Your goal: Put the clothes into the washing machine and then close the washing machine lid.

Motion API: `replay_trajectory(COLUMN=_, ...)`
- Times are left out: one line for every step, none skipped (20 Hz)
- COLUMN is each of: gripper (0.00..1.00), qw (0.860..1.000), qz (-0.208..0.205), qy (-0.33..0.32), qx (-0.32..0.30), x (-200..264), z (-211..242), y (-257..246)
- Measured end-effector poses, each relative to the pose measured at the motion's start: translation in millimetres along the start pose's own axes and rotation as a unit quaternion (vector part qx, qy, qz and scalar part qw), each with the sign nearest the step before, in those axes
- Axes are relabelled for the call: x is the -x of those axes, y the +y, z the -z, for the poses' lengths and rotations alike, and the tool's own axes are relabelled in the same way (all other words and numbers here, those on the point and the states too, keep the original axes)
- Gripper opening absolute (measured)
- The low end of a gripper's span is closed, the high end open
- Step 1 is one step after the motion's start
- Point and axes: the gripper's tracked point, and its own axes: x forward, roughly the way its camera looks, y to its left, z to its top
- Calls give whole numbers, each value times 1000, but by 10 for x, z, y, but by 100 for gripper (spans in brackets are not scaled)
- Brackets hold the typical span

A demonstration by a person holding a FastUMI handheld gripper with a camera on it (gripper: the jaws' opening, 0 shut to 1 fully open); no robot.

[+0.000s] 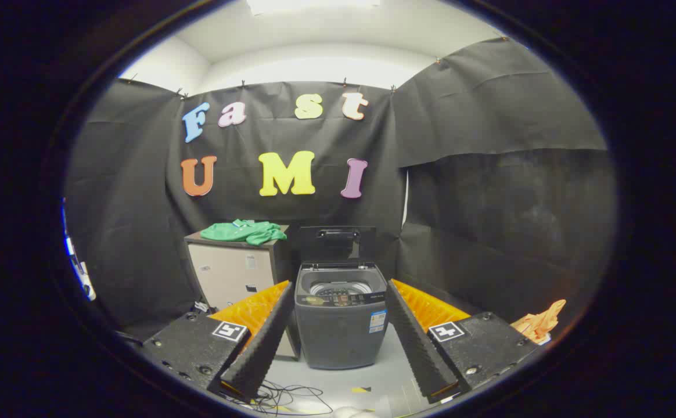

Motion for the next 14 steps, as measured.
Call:
replay_trajectory(gripper=99, qw=1000, qz=1, qy=-1, qx=-1, x=11, z=-14, y=1)
replay_trajectory(gripper=99, qw=1000, qz=0, qy=-2, qx=-2, x=19, z=-17, y=12)
replay_trajectory(gripper=99, qw=1000, qz=1, qy=-3, qx=-3, x=25, z=-24, y=13)
replay_trajectory(gripper=99, qw=1000, qz=1, qy=-2, qx=-3, x=22, z=-16, y=32)
replay_trajectory(gripper=99, qw=1000, qz=1, qy=-1, qx=-2, x=34, z=-10, y=43)
replay_trajectory(gripper=99, qw=1000, qz=1, qy=-1, qx=-2, x=38, z=-5, y=54)
replay_trajectory(gripper=99, qw=1000, qz=1, qy=0, qx=-2, x=39, z=-18, y=74)
replay_trajectory(gripper=99, qw=1000, qz=2, qy=1, qx=-2, x=34, z=-14, y=87)
replay_trajectory(gripper=99, qw=1000, qz=4, qy=2, qx=0, x=21, z=0, y=76)
replay_trajectory(gripper=99, qw=1000, qz=5, qy=2, qx=-1, x=28, z=-9, y=83)
replay_trajectory(gripper=99, qw=1000, qz=5, qy=2, qx=-3, x=23, z=-25, y=91)
replay_trajectory(gripper=99, qw=1000, qz=9, qy=4, qx=-4, x=3, z=-26, y=88)
replay_trajectory(gripper=99, qw=1000, qz=13, qy=5, qx=-5, x=-16, z=-36, y=79)
replay_trajectory(gripper=99, qw=1000, qz=18, qy=5, qx=-7, x=-41, z=-52, y=70)
